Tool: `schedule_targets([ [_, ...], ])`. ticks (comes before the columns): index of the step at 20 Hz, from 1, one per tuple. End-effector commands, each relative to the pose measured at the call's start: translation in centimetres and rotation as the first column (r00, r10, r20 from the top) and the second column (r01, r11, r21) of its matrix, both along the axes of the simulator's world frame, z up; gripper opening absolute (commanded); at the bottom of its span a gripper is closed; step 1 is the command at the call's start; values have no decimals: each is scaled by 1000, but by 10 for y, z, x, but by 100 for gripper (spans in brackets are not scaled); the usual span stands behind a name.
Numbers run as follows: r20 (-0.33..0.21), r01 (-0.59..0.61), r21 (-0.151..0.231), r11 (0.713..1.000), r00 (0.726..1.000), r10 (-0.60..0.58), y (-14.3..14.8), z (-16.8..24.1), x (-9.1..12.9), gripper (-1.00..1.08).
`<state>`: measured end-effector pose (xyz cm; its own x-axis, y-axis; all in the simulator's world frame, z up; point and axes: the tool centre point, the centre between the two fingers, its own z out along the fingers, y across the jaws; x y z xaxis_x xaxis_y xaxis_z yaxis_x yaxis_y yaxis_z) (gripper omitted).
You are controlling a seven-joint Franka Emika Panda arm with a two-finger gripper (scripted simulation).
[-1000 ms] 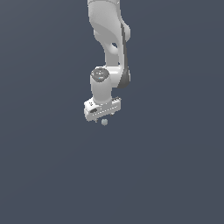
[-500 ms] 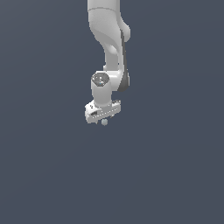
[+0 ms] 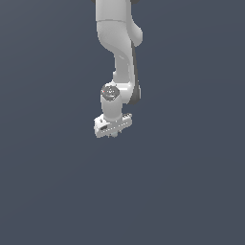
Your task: Pick up the object and move it to a goal position.
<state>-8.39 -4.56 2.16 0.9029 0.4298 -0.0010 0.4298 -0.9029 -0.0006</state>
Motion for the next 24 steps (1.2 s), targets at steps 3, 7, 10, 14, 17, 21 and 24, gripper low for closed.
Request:
schedule_targets([
  [3,1,0,0,1000,1000,0,0,-1,0,-100],
  [7,1,0,0,1000,1000,0,0,-1,0,-100],
  [10,2,0,0,1000,1000,0,0,0,1,-100],
  [14,2,0,0,1000,1000,0,2,4,3,-100],
  [17,2,0,0,1000,1000,0,8,11,8,-100],
  [21,2,0,0,1000,1000,0,19,28,18,-100],
  [24,2,0,0,1000,1000,0,31,45,28,-100],
])
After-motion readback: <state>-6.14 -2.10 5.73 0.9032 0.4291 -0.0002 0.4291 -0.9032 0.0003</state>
